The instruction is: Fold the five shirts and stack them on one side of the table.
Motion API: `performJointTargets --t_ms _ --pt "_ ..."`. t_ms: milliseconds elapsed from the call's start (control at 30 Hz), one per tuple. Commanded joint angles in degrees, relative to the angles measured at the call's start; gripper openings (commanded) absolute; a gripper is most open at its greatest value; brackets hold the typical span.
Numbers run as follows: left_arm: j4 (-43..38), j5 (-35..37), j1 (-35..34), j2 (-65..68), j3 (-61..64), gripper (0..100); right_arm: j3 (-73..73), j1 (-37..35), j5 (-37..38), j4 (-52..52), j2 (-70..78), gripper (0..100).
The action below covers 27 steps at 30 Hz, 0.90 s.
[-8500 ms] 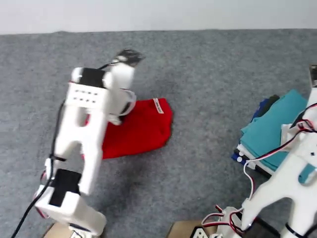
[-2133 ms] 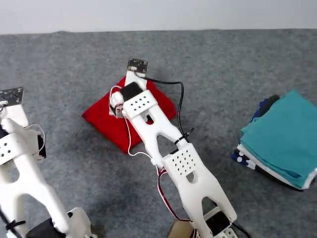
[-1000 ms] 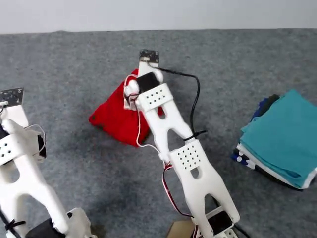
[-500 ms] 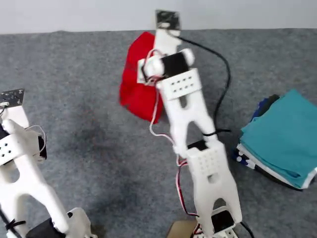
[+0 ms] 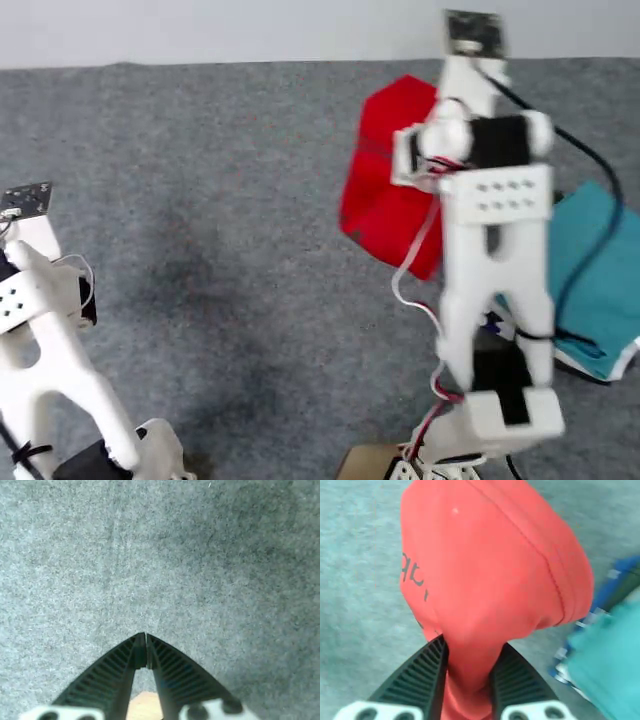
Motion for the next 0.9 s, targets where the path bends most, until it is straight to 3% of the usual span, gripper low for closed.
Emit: performJointTargets --t_ms 0,400,733,867 --pt "0.7 -0.1 -0.1 -2.0 -1.3 0 3.6 7.3 4.7 2.2 -8.1 0.7" --pt "0.7 0.0 0.0 -2.1 -1.4 0 9.8 26.2 17.0 2.2 -15.4 0.7" --pt "0.8 -0.1 0.0 -2.1 -1.4 0 9.8 33.8 20.7 -0.4 -8.7 0.8" --pt "1.9 -0.1 1.1 -2.1 -2.6 0 9.5 33.4 20.7 -3.5 -7.5 0.8"
